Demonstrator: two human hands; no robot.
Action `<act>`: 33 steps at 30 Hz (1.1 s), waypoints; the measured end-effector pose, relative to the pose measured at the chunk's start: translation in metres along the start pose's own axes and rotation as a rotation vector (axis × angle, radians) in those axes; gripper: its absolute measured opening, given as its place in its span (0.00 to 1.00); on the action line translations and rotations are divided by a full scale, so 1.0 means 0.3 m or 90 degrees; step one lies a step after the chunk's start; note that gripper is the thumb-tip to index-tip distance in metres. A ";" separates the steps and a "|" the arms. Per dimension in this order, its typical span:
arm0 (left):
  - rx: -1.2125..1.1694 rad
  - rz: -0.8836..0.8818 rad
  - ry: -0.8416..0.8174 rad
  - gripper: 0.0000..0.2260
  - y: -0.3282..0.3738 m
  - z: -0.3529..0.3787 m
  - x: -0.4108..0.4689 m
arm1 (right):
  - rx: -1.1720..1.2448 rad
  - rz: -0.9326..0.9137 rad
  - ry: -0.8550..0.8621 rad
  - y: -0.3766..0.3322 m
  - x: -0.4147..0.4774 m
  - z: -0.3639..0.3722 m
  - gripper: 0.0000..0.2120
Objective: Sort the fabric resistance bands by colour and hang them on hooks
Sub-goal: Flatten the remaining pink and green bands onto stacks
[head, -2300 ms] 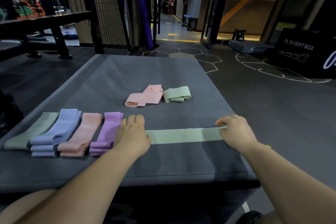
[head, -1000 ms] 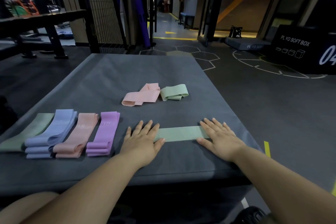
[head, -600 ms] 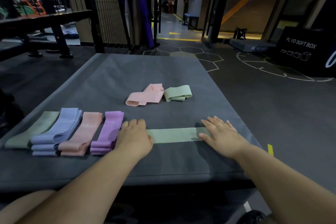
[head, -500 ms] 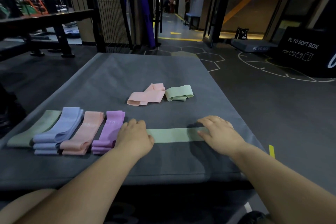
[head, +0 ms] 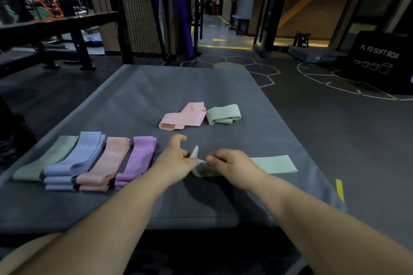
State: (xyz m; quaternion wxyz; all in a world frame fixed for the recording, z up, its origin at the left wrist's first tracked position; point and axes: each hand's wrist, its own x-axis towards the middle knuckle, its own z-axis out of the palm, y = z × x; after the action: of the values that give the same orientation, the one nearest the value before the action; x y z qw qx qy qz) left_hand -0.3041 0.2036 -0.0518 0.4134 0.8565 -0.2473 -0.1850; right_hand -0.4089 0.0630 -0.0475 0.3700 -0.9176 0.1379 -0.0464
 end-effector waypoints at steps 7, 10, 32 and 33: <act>-0.156 0.074 -0.135 0.35 -0.003 0.015 -0.008 | 0.070 0.142 0.078 -0.022 0.048 -0.002 0.16; -0.087 0.096 -0.114 0.33 -0.009 0.010 -0.005 | 0.067 0.189 0.105 -0.014 0.070 -0.006 0.10; 0.086 0.151 -0.078 0.33 -0.032 0.016 -0.019 | 0.461 0.234 0.082 -0.009 0.026 -0.111 0.08; 0.106 0.158 -0.078 0.33 -0.031 0.028 -0.019 | 0.422 0.240 0.091 0.013 0.020 -0.128 0.08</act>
State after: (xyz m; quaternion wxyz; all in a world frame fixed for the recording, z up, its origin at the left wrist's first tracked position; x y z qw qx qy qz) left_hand -0.3107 0.2068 -0.0634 0.3445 0.8381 -0.3903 -0.1631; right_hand -0.4112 0.0330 -0.0226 0.6382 -0.7011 0.3070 -0.0835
